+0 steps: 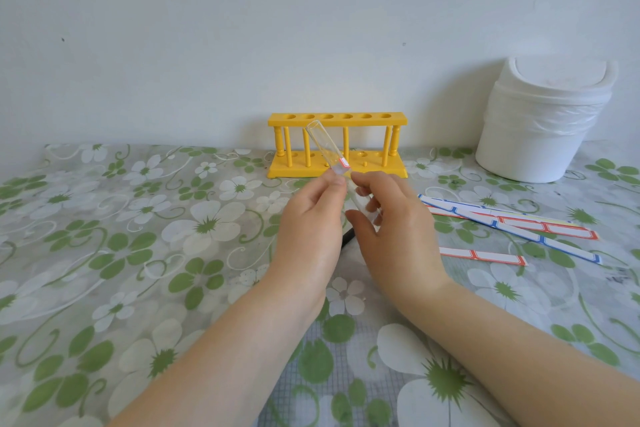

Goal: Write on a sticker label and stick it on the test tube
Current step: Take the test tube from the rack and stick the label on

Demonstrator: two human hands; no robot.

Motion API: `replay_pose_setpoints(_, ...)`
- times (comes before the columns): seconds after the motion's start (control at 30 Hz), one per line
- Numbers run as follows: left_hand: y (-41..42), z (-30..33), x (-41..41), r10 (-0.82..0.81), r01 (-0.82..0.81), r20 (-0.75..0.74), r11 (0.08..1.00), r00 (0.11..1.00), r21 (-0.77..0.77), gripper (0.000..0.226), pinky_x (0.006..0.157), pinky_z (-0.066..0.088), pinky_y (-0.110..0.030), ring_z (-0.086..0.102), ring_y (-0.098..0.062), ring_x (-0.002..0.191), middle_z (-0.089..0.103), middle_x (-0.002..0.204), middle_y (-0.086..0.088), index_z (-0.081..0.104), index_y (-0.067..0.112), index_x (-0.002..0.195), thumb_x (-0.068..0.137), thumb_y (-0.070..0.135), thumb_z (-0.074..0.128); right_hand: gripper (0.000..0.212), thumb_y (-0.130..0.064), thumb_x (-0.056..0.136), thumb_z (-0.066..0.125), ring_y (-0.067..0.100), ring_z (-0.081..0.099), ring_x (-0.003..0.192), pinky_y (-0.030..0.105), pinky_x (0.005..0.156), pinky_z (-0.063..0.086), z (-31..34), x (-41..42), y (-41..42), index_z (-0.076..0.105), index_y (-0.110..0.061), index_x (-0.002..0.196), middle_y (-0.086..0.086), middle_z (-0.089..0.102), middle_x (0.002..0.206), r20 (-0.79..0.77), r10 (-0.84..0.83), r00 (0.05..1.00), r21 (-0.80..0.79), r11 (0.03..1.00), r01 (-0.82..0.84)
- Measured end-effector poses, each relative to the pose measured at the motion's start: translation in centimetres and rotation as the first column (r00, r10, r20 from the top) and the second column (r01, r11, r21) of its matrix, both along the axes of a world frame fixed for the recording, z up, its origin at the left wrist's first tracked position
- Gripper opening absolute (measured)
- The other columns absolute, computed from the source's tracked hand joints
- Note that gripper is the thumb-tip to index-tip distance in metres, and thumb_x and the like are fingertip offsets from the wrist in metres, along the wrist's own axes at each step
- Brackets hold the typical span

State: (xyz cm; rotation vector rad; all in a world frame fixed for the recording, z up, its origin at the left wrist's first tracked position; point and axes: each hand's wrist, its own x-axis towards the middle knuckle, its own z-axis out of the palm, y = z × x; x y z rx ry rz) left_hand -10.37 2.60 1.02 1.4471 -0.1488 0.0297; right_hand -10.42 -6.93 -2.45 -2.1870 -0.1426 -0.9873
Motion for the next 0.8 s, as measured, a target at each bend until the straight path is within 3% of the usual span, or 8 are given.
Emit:
replay_pose_setpoints(0.13,-0.1,-0.1,-0.1,-0.01,0.009,0.025,1.0,1.0,0.027,0.027,0.105,0.04,-0.035,0.054,-0.003,0.116,0.063,0.122,0.014,0.064,0.03,0.115,0.094,0.025,0.047,0.045,0.005,0.073,0.06,0.027,0.063,0.076,0.045,0.062,0.053,0.0,0.1,0.1,0.058,-0.02,0.111,0.004,0.062,0.103,0.041,0.007,0.999,-0.042,0.999,-0.005)
replay_pose_setpoints(0.27,0.1,-0.3,0.1,-0.001,-0.003,0.054,0.997,0.999,0.076,0.028,0.106,0.039,-0.035,0.052,-0.002,0.118,0.061,0.124,0.015,0.062,0.03,0.117,0.093,0.027,0.047,0.047,0.009,0.071,0.059,0.027,0.062,0.072,0.043,0.059,0.052,0.0,0.0,-0.1,0.061,-0.017,0.111,0.005,0.062,0.097,0.066,0.015,0.998,-0.068,0.998,-0.011)
replay_pose_setpoints(0.33,0.0,-0.3,0.1,0.001,-0.008,0.07,0.995,0.998,0.104,0.026,0.105,0.04,-0.035,0.053,-0.001,0.116,0.062,0.121,0.016,0.063,0.033,0.114,0.093,0.028,0.048,0.048,0.009,0.071,0.059,0.027,0.061,0.072,0.043,0.059,0.052,0.0,0.0,-0.1,0.061,-0.017,0.111,0.005,0.062,0.097,0.063,0.011,0.998,-0.07,0.998,-0.007)
replay_pose_setpoints(0.47,0.3,-0.2,0.2,0.068,-0.073,0.066,0.995,0.996,0.075,0.021,0.091,0.048,-0.036,0.062,-0.007,0.089,0.066,0.086,0.01,0.069,0.036,0.076,0.09,0.033,0.053,0.046,0.007,0.072,0.059,0.028,0.06,0.072,0.046,0.058,0.052,-0.1,0.1,0.1,0.06,-0.017,0.112,0.008,0.06,0.098,0.062,0.016,0.998,-0.058,0.998,-0.012)
replay_pose_setpoints(0.63,1.0,-0.1,1.0,0.162,-0.162,-0.019,0.986,0.987,-0.024,0.019,0.071,0.046,-0.02,0.068,-0.003,0.084,0.075,0.084,0.009,0.075,0.023,0.084,0.081,0.038,0.065,0.046,0.004,0.073,0.061,0.02,0.056,0.074,0.041,0.06,0.052,-0.3,0.0,0.4,0.058,-0.018,0.114,0.006,0.059,0.097,0.086,0.058,0.995,-0.066,0.996,-0.053)
replay_pose_setpoints(0.8,1.5,-0.2,1.4,0.208,-0.211,-0.069,0.976,0.976,-0.046,0.022,0.065,0.043,-0.019,0.065,-0.002,0.071,0.074,0.077,0.007,0.074,0.018,0.08,0.077,0.039,0.07,0.046,0.004,0.073,0.06,0.024,0.059,0.077,0.041,0.06,0.053,-0.3,-0.3,0.7,0.059,-0.017,0.114,0.007,0.061,0.1,0.099,0.078,0.992,-0.112,0.991,-0.067)
